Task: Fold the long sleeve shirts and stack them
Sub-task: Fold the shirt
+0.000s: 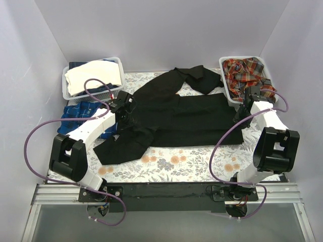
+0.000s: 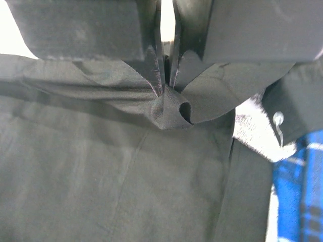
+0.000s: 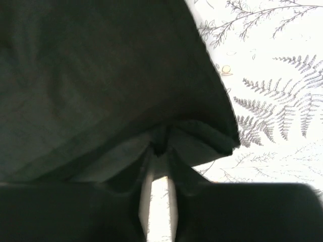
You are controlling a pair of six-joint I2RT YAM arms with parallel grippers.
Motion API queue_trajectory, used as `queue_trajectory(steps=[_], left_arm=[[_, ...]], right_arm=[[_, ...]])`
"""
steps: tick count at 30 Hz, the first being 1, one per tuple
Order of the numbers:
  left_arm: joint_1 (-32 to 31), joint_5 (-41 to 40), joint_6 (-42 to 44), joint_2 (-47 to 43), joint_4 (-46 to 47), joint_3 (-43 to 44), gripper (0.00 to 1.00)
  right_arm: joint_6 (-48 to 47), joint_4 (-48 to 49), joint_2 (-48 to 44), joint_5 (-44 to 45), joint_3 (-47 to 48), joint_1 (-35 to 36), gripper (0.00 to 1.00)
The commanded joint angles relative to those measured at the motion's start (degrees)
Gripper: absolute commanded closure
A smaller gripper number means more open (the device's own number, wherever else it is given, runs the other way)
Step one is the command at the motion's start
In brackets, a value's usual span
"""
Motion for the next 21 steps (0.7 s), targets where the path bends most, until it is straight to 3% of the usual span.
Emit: queue_trajectory(steps=[1, 2, 5, 12, 15, 21], left_arm=[[0.11, 0.52, 0.85, 3.01, 3.02, 3.84, 0.97], [0.11, 0.87, 1.03, 3.36, 3.11, 4.62, 0.94], [0.11, 1.23, 1.56, 4.15, 3.38, 5.16, 0.71], [0.02, -0.88, 2.61, 3.98, 3.21, 6.47, 0.49], [0.11, -1.76, 2.7, 4.16, 1.71, 8.15, 0.43], [7.04, 4.72, 1.12, -0.66, 1.44, 6.48, 0.38]], right_arm=[[-1.25, 0.7, 3.44, 2.41, 3.64, -0.29, 0.69], [-1.34, 0.26, 3.62, 1.89, 4.09, -0.29, 0.61], [-1.25, -0.01, 1.52, 0.84, 4.44, -0.2, 0.52], [-3.18, -0.88, -4.28, -2.33, 2.34, 1.72, 0.51], [-4.06, -0.97, -6.3, -2.86, 0.58, 6.99, 0.5], [-1.17, 2.0, -5.62, -1.37, 1.45, 35.0, 0.5]])
